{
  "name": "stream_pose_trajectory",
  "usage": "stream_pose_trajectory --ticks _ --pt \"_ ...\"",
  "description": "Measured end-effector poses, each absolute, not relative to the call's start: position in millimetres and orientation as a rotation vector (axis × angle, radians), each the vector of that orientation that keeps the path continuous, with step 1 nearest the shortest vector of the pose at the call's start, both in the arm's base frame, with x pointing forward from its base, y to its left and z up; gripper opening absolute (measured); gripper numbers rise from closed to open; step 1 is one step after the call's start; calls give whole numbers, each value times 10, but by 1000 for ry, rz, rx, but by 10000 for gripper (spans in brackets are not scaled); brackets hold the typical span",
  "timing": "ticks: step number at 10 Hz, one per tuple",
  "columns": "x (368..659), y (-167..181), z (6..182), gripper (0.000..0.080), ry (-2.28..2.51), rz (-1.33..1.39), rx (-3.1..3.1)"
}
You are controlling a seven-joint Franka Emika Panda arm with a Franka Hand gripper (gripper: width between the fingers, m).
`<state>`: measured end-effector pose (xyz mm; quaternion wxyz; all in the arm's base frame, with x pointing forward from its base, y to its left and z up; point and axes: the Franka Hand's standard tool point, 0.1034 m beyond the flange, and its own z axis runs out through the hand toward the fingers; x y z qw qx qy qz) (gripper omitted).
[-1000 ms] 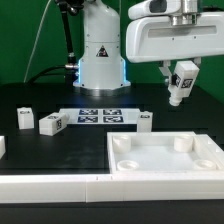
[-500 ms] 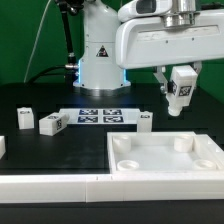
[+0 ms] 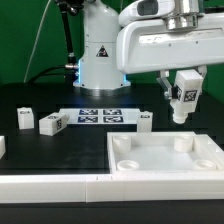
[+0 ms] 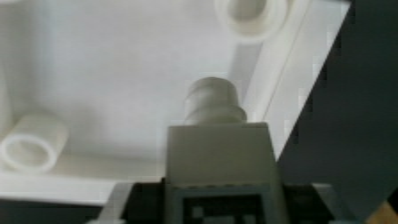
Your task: Assemble one leg
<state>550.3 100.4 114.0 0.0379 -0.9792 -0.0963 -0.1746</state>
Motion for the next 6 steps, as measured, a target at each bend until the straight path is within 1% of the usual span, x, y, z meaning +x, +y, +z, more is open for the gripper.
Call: stream_pose_trajectory --ticks 1,2,4,6 --pt "5472 971 1126 288 -293 -636 -2992" --pt "5453 953 1106 288 -301 -618 -2997" --pt "5699 951 1160 288 -311 -623 -2993" --pt "5944 990 1168 288 -305 -642 -2981"
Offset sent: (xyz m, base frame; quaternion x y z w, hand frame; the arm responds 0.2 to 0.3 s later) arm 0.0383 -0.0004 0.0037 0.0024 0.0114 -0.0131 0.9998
